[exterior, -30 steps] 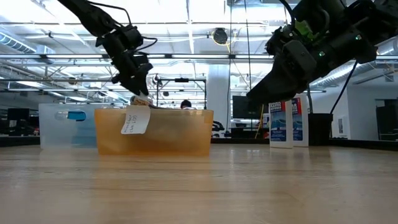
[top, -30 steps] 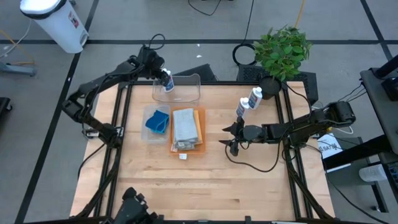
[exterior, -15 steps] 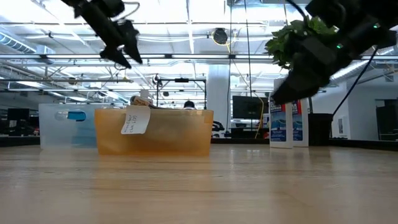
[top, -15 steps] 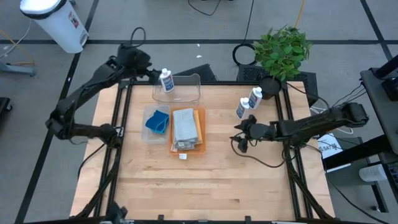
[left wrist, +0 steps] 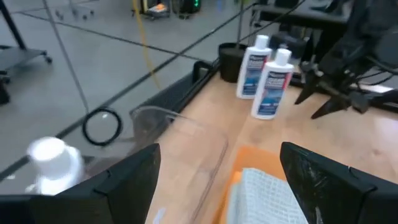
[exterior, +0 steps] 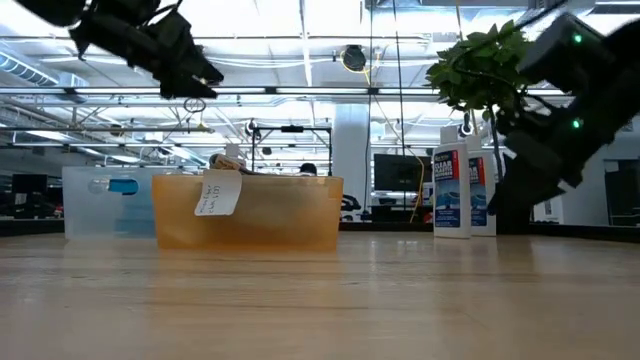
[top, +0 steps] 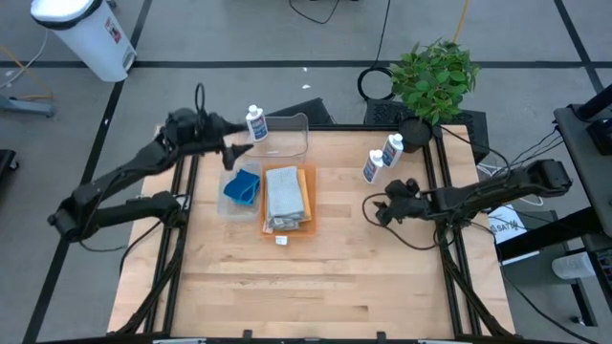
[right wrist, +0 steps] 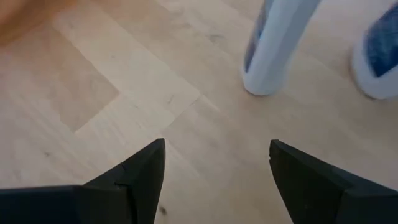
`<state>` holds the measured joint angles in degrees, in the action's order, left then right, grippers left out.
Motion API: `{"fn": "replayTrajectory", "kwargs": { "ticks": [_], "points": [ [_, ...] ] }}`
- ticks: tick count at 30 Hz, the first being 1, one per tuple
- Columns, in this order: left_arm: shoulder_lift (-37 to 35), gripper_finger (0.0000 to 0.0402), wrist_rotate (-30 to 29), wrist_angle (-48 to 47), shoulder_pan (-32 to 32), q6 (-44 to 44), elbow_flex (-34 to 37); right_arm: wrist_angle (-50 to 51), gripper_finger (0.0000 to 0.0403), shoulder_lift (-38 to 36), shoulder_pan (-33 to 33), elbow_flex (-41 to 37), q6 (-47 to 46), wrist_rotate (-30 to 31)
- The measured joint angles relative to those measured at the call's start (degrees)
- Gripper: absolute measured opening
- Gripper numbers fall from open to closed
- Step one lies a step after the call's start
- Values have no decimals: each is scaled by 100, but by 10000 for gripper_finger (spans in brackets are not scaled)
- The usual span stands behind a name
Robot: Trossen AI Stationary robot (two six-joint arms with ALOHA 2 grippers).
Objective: Pick & Place Kitchen Items
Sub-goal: Put the plastic restorer bottle into the transparent bin
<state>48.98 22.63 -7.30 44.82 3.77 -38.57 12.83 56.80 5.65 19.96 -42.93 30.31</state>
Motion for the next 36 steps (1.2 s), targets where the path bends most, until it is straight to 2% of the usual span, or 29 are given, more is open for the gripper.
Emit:
{"fn": "replayTrajectory", "kwargs": {
  "ticks": [6, 10, 24, 31, 36],
  "points": [
    [-196, 337, 7, 1355, -333, -263, 976, -2242, 254, 24, -222, -1057, 921, -7],
    [-161, 337, 0, 1606, -504, -260, 1191, -2783, 254, 212, -507, -1337, 959, 289],
    [-135, 338, -16, 1612, -861, -293, 1211, -4677, 254, 1959, -1004, -1336, 1219, 269],
    [-132, 338, -17, 1612, -977, -295, 1211, -5279, 254, 2866, -1248, -1059, 1230, 305],
    [-132, 337, -17, 1614, -981, -295, 1211, -5478, 254, 3368, -1394, -795, 1216, 632]
  ]
}}
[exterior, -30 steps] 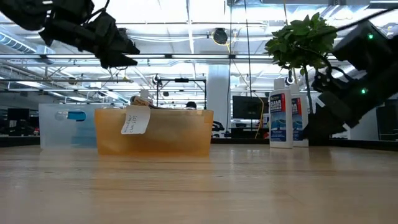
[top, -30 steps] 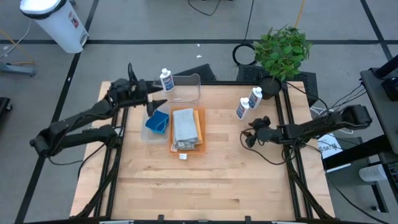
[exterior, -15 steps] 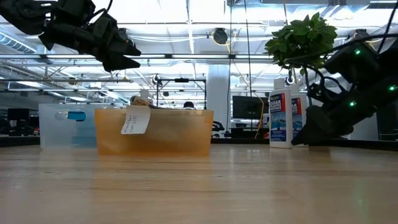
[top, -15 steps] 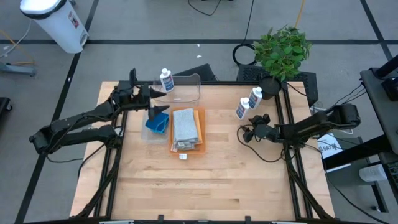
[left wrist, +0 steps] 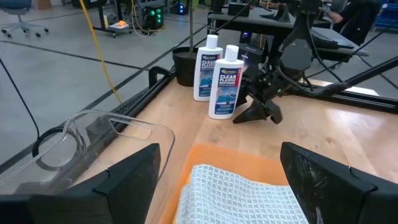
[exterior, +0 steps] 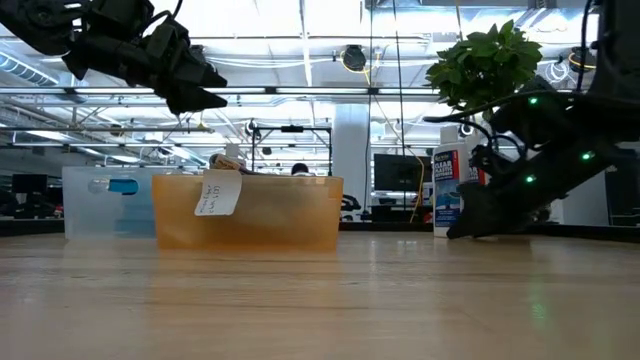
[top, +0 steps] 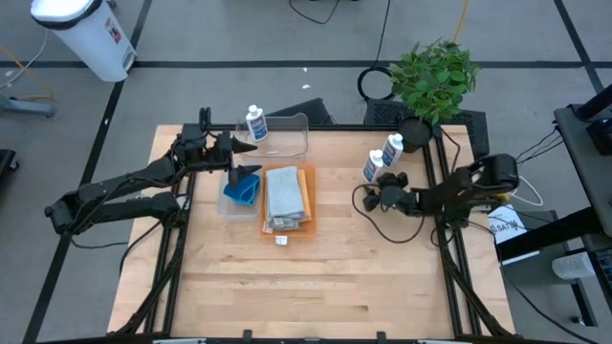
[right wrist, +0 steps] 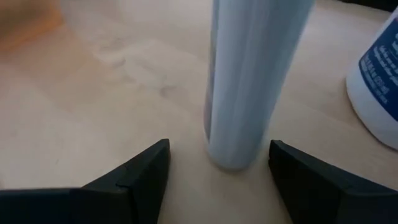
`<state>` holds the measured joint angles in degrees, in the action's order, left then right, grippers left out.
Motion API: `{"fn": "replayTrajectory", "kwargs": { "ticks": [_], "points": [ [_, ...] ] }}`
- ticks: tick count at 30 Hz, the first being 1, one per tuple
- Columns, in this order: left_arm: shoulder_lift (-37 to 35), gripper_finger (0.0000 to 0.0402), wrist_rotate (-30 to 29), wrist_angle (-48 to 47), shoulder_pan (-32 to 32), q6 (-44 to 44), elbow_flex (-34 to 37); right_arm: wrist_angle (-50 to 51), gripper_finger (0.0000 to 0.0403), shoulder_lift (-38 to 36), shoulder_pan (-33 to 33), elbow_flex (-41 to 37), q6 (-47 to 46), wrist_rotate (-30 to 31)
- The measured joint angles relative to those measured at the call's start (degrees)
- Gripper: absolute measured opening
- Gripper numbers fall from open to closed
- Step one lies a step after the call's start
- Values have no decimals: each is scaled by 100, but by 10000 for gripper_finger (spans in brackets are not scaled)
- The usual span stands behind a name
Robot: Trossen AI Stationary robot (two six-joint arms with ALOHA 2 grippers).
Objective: Pick & Place Kitchen Items
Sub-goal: Put the plastic restorer bottle into the transparent bin
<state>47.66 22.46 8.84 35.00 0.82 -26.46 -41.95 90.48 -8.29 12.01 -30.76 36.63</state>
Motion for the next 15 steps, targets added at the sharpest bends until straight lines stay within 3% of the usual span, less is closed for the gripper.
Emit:
{"fn": "replayTrajectory", "kwargs": {
  "ticks": [11, 15],
  "points": [
    [0, 338, 0, -4, 0, -31, 0, -653, 252, 1050, -239, 395, 22, 240],
    [0, 338, 0, -3, 0, -31, 0, -1103, 228, 1333, -240, 393, 39, 269]
  ]
}}
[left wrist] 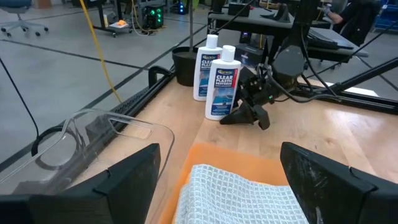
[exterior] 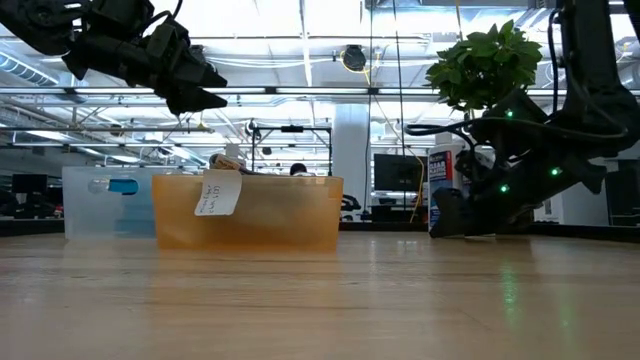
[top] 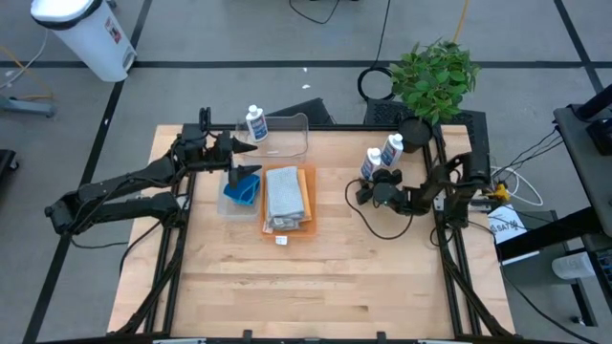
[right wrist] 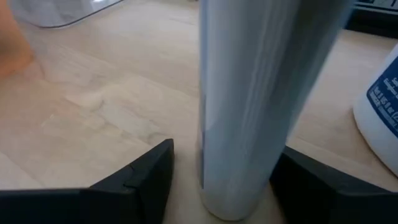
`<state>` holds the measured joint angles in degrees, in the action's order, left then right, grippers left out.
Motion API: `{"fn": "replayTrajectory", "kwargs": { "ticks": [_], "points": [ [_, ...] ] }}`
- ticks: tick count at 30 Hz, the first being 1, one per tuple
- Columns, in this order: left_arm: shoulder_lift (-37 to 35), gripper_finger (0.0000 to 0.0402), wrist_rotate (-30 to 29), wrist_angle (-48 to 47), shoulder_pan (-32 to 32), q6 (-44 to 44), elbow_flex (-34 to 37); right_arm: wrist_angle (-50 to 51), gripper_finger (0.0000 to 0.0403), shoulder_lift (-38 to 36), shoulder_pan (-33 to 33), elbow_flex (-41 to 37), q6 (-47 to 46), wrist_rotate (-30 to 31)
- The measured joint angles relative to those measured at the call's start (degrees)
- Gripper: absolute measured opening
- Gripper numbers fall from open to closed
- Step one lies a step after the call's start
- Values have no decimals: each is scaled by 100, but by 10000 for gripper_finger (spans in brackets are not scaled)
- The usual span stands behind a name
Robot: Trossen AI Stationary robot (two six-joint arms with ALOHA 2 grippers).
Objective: Pick & Place Kitchen Items
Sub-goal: Put the plastic restorer bottle into the transparent bin
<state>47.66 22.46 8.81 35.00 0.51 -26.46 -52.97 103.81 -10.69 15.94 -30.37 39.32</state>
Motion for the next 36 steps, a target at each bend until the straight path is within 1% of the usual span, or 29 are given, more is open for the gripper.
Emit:
{"fn": "replayTrajectory", "kwargs": {
  "ticks": [4, 8, 11, 14, 18, 21, 23, 25, 27, 31, 36],
  "points": [
    [0, 338, 0, -1, 0, 0, 0, -238, 183, 118, 11, 2, 14, 142],
    [0, 338, -2, -1, 0, -1, 0, -258, 138, 118, 36, -2, 93, 125],
    [0, 338, -3, -1, 0, -73, 0, -320, 116, 118, 67, 2, 212, 25],
    [0, 338, -1, -1, 0, -120, 0, -558, 112, 122, 79, 2, 690, -554],
    [0, 338, -3, 1, -1, -291, 0, -913, 121, 122, 86, 2, 1560, -2013],
    [0, 338, -2, -1, -2, -416, 0, -950, 121, 122, 140, 2, 2097, -3152],
    [0, 338, -3, 1, -1, -502, 0, -914, 116, 125, 218, 2, 2240, -3613],
    [0, 338, -4, 1, 0, -638, 0, -892, 113, 125, 320, 2, 2357, -3806],
    [0, 338, -2, 1, -2, -742, -2, -893, 113, 122, 431, 1, 2485, -3875],
    [0, 338, -3, -4, -3, -862, -2, -857, 116, 122, 618, 0, 2714, -3897],
    [78, 338, 0, 24, -126, -1128, -6, -854, 111, 122, 668, -2, 2798, -3830]
  ]
}}
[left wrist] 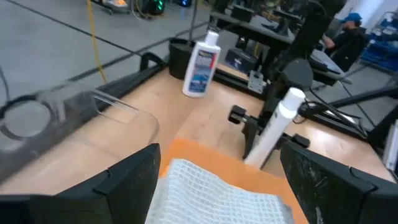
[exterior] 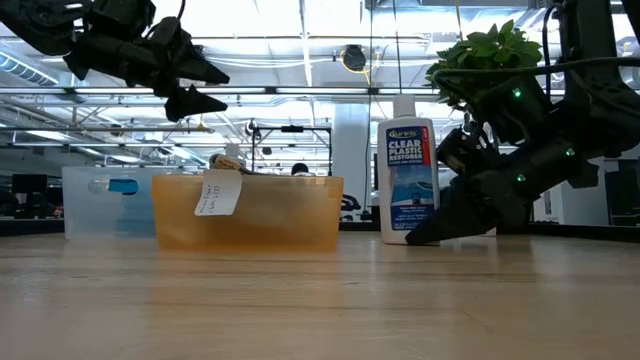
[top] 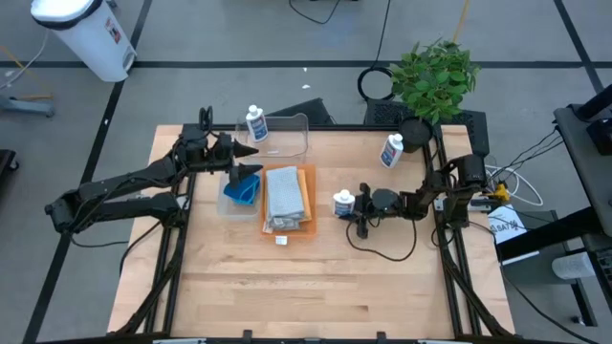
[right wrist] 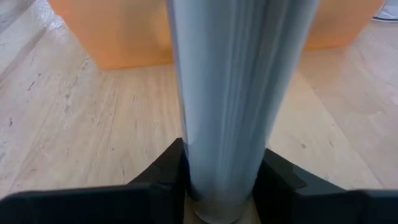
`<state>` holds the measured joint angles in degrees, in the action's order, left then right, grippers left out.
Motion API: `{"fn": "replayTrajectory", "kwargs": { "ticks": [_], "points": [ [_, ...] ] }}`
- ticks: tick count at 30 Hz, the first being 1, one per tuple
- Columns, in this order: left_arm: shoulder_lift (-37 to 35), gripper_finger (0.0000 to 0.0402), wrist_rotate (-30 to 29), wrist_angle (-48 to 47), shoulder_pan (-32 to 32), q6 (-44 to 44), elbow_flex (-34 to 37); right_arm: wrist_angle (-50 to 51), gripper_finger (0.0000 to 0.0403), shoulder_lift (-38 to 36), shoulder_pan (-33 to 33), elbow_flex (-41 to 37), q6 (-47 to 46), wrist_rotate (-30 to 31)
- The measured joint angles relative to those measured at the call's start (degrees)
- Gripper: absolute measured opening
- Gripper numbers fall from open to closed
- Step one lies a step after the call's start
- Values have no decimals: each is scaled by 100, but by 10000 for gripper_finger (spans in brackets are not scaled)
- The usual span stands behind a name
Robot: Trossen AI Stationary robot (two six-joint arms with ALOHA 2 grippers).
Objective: Pick & Place Kitchen Items
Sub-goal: Put the plastic restorer bottle into the transparent bin
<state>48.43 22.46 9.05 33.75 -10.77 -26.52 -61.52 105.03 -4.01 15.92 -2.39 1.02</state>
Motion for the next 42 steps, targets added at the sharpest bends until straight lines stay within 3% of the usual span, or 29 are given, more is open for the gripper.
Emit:
{"fn": "replayTrajectory", "kwargs": {
  "ticks": [10, 15, 27, 35, 42],
  "points": [
    [720, 337, -1, 735, -757, -237, -65, 4, 112, 0, 0, -2, -33, 21],
    [1261, 338, -4, 620, -1294, -124, -693, 4, 112, 0, 0, -2, -35, 25],
    [2877, 337, -304, 399, -2463, 1128, -2537, 13, 116, -2, 0, -2, -125, 39],
    [3985, 337, -339, 266, -2698, 1375, -3442, 15, 111, -2, 0, -2, -125, 41],
    [4787, 337, -759, 271, -2711, 1493, -3858, 27, 114, -2, 0, -2, -140, 44]
  ]
}}
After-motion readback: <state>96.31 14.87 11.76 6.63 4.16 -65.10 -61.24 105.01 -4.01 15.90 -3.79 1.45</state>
